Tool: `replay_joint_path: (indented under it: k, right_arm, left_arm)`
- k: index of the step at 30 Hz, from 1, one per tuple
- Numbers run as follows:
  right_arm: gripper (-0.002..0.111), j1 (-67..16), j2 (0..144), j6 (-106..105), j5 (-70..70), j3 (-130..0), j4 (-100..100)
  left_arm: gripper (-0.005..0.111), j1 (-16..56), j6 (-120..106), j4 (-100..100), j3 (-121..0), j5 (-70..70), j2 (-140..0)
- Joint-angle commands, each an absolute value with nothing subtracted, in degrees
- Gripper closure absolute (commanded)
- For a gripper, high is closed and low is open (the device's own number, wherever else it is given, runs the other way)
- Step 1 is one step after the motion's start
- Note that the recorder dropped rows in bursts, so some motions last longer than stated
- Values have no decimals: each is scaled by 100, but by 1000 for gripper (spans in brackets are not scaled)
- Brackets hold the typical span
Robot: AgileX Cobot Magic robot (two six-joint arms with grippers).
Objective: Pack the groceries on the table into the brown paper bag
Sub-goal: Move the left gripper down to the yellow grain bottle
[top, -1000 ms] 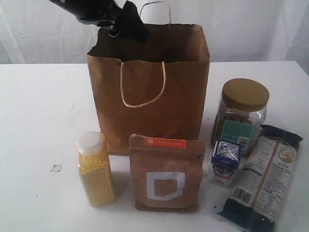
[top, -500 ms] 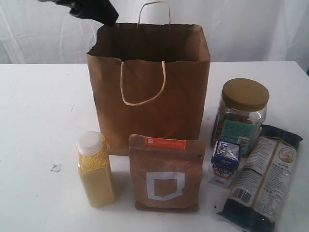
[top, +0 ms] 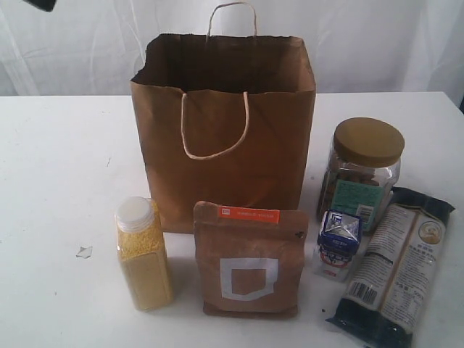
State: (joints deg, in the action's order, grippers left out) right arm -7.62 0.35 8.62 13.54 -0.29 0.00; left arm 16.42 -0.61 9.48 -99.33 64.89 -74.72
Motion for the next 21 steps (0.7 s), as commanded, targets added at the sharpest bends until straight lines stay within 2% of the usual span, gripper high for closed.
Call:
replay_joint_path:
  k: [1, 10, 16, 21]
  right_arm:
    - [108, -737, 0, 883, 1316, 0, 0]
    - [108, -737, 0, 883, 1316, 0, 0]
    - [108, -737, 0, 883, 1316, 0, 0]
    - [108, -737, 0, 883, 1316, 0, 0]
  left_arm:
    - [2, 1614, 409, 953, -9547, 6996, -7246]
    - [2, 1614, 874, 1183, -7445, 6990, -6817]
    - [2, 1614, 861, 2045, -6105, 5933, -6663]
    - [2, 1614, 484, 2747, -5585, 5365, -6674]
